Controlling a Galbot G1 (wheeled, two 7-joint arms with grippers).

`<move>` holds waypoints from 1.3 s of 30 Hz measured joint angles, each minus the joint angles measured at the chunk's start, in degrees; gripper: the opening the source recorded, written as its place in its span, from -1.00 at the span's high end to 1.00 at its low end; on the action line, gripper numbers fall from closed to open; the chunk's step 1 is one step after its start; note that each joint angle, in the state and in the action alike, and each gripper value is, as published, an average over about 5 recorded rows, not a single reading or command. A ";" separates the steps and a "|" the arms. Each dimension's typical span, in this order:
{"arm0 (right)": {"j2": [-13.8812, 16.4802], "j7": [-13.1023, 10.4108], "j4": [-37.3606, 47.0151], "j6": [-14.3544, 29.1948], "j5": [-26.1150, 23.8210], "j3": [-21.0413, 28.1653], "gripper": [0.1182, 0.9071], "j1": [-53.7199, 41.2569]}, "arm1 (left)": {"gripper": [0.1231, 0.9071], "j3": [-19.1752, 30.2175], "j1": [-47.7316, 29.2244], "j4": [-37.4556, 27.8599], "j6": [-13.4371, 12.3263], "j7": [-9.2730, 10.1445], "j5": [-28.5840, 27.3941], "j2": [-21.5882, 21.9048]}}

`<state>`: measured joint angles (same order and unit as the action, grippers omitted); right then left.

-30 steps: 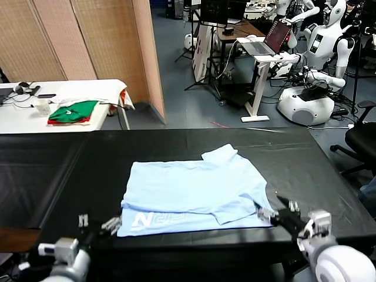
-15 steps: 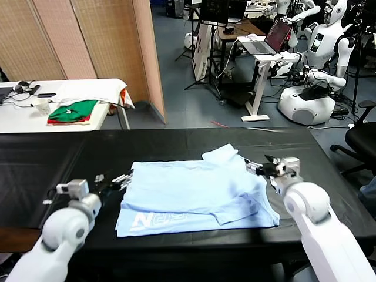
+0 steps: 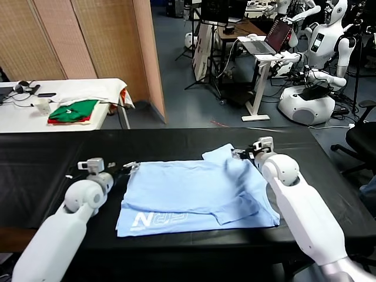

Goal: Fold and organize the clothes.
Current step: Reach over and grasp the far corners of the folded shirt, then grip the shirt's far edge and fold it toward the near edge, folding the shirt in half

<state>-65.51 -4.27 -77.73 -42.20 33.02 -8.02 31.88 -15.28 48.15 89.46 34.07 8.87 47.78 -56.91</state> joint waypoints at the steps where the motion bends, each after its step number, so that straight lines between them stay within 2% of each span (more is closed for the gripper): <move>1: -0.19 0.01 0.61 0.00 0.00 0.17 -1.00 -0.29 | -1.00 0.14 -0.21 -0.43 0.10 -0.28 0.03 -0.03; 3: -0.60 0.05 1.71 0.00 0.00 0.45 -0.97 -0.79 | -1.00 0.43 -0.61 -1.08 0.25 -0.73 0.07 -0.05; 6: -1.16 0.09 2.99 0.00 0.00 0.79 -0.81 -1.28 | -1.00 0.90 -1.17 -1.91 0.35 -1.02 0.03 -0.12; 9: -1.53 0.10 3.64 0.00 -0.02 1.12 -0.49 -1.46 | -0.97 1.30 -1.58 -2.52 0.38 -1.07 -0.09 -0.19; 11: -1.71 0.11 3.83 0.00 -0.04 1.28 -0.19 -1.48 | -0.87 1.52 -1.75 -2.84 0.36 -1.10 -0.20 -0.19; 13: -1.90 0.12 3.95 0.00 -0.07 1.36 0.08 -1.47 | -0.63 1.73 -1.86 -3.14 0.33 -1.30 -0.34 -0.16; 15: -2.05 0.12 4.04 0.00 -0.13 1.38 0.35 -1.46 | -0.30 1.93 -1.91 -3.39 0.35 -1.68 -0.50 -0.12; 19: -2.21 0.13 4.13 0.01 -0.21 1.34 0.67 -1.45 | 0.32 2.17 -1.77 -3.56 0.55 -2.24 -0.66 -0.09; 22: -2.29 0.17 4.18 0.01 -0.23 1.19 0.82 -1.38 | 0.77 2.21 -1.43 -3.18 0.68 -2.42 -0.65 -0.15; 24: -2.35 0.20 4.18 0.01 -0.24 1.08 0.89 -1.29 | 0.92 2.20 -1.19 -2.79 0.61 -2.46 -0.69 -0.18; 30: -2.42 0.23 3.44 0.30 -0.08 0.23 0.94 -0.86 | 0.94 1.73 -0.55 -1.38 -0.48 -2.52 -1.18 -0.03; 36: -1.81 0.82 1.48 5.12 0.03 -1.03 0.94 0.37 | 0.94 0.84 0.54 1.45 -1.20 -2.36 -1.12 0.90; 39: -1.14 0.95 -0.33 6.10 -0.06 -1.73 0.94 1.40 | 0.94 0.52 1.27 3.42 -1.19 -2.28 -1.00 1.60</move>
<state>-66.65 -3.32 -78.06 -36.10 32.96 -9.76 33.28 -14.76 49.41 92.88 32.88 6.59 46.78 -55.30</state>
